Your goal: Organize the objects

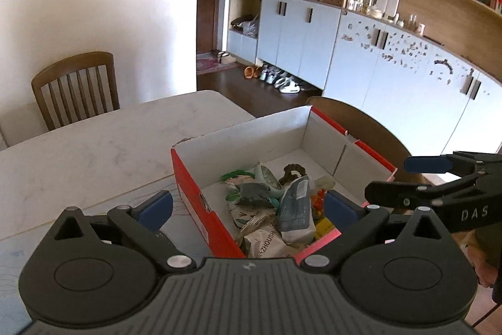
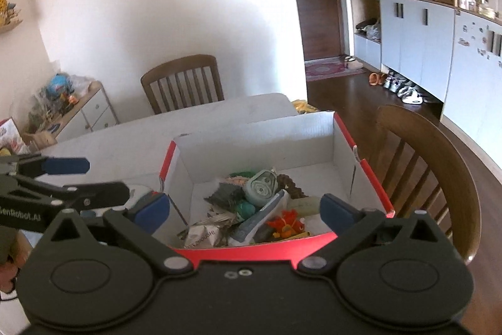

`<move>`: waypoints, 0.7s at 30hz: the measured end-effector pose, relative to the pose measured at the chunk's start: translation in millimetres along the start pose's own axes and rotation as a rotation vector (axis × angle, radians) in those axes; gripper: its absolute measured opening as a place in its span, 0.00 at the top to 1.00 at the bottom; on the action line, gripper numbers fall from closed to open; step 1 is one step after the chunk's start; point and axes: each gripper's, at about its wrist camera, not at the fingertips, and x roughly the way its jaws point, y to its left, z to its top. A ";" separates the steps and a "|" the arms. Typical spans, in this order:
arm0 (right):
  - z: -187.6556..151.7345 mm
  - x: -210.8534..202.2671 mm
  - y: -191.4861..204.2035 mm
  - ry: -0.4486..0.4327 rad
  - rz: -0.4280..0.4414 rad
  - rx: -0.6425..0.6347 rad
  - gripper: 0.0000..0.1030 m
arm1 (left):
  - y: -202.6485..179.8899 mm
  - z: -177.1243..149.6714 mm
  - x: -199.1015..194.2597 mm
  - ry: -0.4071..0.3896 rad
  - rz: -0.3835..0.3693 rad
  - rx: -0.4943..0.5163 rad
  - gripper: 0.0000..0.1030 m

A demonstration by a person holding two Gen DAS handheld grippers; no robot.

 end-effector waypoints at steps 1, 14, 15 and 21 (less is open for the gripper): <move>-0.3 -2.5 0.9 -0.006 0.000 0.006 0.01 | 1.5 -1.5 -2.4 -0.005 -0.007 -0.004 0.00; -12.0 -32.4 27.7 -0.081 -0.036 0.018 0.01 | 10.7 -14.2 -36.0 -0.088 -0.004 0.007 0.00; -13.1 -34.1 29.4 -0.086 -0.040 0.019 0.01 | 9.9 -15.2 -39.2 -0.095 0.004 0.015 0.00; -19.6 -41.0 38.9 -0.107 -0.054 0.038 0.01 | 10.4 -22.0 -54.8 -0.130 0.009 0.023 0.00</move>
